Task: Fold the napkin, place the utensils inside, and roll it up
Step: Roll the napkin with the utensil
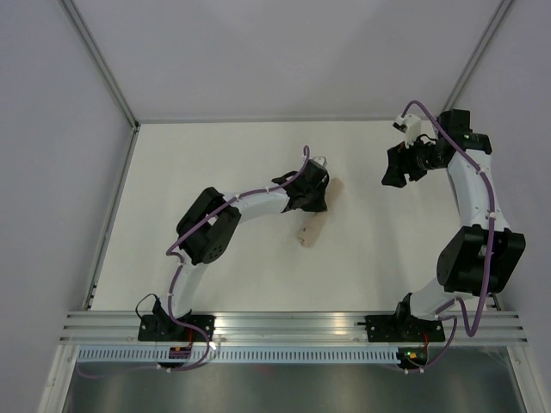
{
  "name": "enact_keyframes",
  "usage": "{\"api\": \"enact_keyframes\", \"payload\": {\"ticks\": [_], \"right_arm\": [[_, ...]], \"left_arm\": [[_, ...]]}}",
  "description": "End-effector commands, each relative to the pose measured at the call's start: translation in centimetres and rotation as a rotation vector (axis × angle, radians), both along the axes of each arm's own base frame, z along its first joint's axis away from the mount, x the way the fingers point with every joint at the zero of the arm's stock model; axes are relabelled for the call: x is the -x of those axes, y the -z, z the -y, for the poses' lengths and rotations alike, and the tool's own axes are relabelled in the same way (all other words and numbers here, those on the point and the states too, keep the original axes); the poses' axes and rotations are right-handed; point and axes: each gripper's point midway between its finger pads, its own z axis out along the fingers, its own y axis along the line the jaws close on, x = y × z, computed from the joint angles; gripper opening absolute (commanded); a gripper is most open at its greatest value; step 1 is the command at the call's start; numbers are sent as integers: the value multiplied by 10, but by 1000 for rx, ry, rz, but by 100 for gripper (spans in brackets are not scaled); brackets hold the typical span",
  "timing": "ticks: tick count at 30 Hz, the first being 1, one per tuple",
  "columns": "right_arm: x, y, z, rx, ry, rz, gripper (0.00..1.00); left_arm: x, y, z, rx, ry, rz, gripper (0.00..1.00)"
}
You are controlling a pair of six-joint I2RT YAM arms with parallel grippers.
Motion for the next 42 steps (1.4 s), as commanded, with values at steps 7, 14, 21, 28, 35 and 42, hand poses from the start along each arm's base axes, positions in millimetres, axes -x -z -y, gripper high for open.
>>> {"api": "enact_keyframes", "payload": {"ticks": [7, 14, 21, 28, 35, 42], "right_arm": [[9, -14, 0, 19, 10, 63, 75], [12, -16, -2, 10, 11, 64, 75], [15, -18, -4, -1, 7, 67, 76], [21, -17, -6, 2, -1, 71, 76], [25, -15, -7, 1, -7, 67, 76], [26, -12, -8, -6, -9, 61, 76]], "left_arm": [[93, 140, -122, -565, -263, -388, 2], [101, 140, -117, -531, -452, -480, 2], [92, 137, -108, -535, -529, -524, 2], [91, 133, -124, -594, -568, -486, 10], [80, 114, -131, -601, -555, -422, 36], [64, 92, -131, -597, -496, -349, 46]]}}
